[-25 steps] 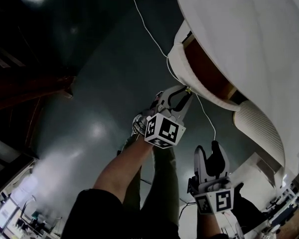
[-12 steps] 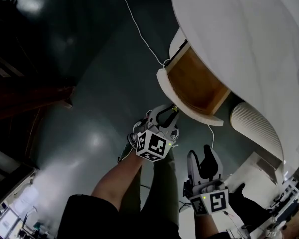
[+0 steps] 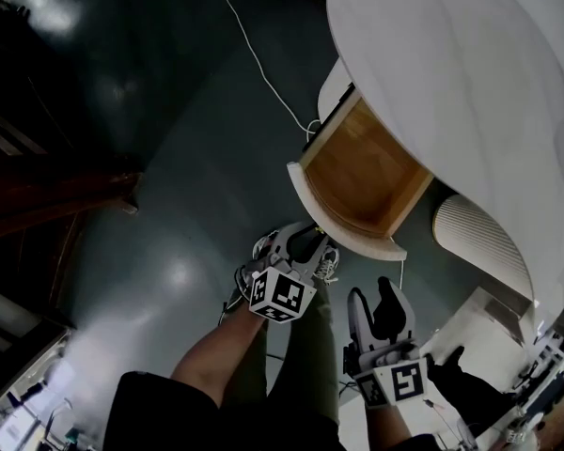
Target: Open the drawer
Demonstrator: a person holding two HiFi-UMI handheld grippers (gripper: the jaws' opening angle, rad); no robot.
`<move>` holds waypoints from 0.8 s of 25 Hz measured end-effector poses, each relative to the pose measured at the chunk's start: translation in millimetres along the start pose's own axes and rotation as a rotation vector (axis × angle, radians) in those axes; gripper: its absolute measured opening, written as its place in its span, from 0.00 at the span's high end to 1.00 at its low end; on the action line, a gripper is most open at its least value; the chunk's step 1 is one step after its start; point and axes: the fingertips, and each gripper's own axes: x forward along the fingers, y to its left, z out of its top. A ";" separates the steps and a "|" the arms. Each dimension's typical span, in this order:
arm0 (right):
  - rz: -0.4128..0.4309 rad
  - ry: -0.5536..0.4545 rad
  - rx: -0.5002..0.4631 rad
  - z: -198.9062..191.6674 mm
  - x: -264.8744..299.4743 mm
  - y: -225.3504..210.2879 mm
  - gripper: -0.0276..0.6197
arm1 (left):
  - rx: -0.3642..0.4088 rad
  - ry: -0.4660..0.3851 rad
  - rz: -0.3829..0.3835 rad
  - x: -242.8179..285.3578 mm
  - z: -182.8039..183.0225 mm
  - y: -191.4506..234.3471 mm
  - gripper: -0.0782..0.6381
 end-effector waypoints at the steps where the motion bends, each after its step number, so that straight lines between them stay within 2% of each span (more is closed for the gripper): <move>1: -0.001 0.000 -0.002 1.4 0.7 0.4 0.64 | -0.003 0.003 -0.002 -1.9 -0.8 -0.4 0.75; 10: 0.006 -0.004 -0.010 6.6 2.9 6.3 0.64 | 0.016 0.012 -0.025 -4.8 -5.0 -3.9 0.75; 15: 0.010 -0.015 -0.018 16.4 2.9 9.1 0.64 | 0.041 0.041 -0.066 -4.2 -5.7 -2.6 0.75; 20: 0.009 -0.035 -0.030 29.7 -2.8 13.8 0.64 | 0.015 0.053 -0.072 -22.2 4.1 0.2 0.70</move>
